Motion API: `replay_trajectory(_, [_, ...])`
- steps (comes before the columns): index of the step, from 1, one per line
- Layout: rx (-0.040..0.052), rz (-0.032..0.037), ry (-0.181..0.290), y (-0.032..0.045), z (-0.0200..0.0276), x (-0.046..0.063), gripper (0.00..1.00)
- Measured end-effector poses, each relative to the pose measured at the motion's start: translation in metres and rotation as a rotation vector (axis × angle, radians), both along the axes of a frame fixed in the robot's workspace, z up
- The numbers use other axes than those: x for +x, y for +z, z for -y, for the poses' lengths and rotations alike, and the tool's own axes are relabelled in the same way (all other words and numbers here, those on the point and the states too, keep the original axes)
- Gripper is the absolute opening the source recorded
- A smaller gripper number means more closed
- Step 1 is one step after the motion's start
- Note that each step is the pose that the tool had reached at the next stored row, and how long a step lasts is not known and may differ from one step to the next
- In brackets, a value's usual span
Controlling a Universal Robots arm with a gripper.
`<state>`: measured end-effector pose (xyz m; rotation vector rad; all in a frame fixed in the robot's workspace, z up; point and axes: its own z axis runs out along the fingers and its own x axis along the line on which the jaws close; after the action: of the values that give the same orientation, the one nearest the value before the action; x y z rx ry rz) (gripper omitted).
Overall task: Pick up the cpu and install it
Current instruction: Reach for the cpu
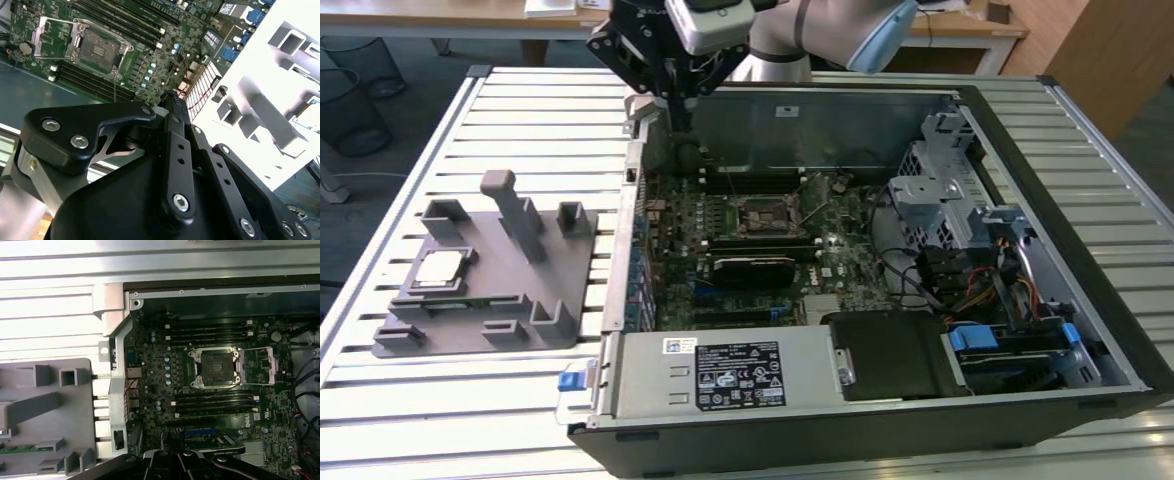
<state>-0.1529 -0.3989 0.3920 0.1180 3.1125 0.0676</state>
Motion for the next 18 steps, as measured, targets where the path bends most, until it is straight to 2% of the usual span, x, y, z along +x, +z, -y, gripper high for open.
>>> replay_trajectory(9, [0.0001, 0.0, 0.0, -0.0002, 0.0, -0.004, 0.11])
replay_trajectory(18, [0.0001, 0.0, 0.0, -0.0007, -0.0002, -0.012, 0.11])
